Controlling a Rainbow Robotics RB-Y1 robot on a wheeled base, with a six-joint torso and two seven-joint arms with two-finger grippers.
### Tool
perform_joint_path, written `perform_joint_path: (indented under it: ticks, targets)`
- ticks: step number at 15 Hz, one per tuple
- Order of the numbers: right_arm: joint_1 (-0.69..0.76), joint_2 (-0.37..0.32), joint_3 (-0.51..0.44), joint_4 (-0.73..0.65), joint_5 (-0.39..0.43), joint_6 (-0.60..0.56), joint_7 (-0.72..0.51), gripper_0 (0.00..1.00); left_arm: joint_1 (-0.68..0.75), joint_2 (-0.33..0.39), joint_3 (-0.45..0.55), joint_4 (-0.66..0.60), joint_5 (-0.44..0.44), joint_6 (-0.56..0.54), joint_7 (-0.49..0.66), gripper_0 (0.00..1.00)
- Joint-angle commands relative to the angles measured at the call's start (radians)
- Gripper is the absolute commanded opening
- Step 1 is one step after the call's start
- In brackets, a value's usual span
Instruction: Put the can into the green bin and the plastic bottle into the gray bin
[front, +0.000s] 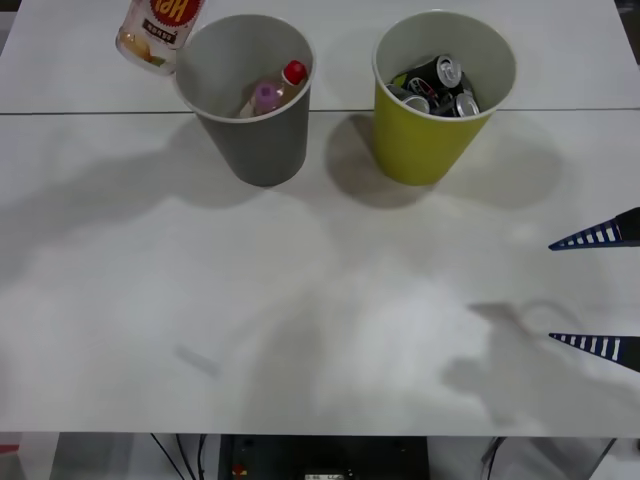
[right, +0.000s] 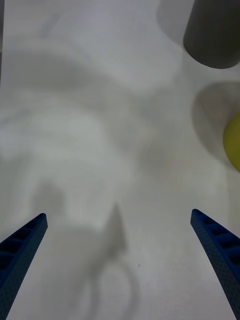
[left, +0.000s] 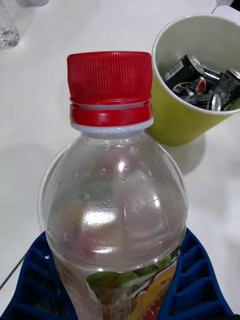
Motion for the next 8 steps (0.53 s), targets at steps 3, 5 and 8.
perform_joint_path:
  ticks: [3, 5, 8]
  targets:
    - [0.000, 0.000, 0.000, 0.000, 0.000, 0.000, 0.000, 1.00, -0.068, -0.127, -0.019, 0.079, -0.175, 0.000, 0.014, 0.02]
    - [0.000, 0.000, 0.000, 0.000, 0.000, 0.000, 0.000, 1.00, -0.068, -0.144, -0.017, 0.080, -0.204, 0.000, 0.025, 0.03]
    - [0.000, 0.000, 0.000, 0.000, 0.000, 0.000, 0.000, 1.00, -0.068, -0.146, -0.017, 0.097, -0.209, 0.000, 0.035, 0.19]
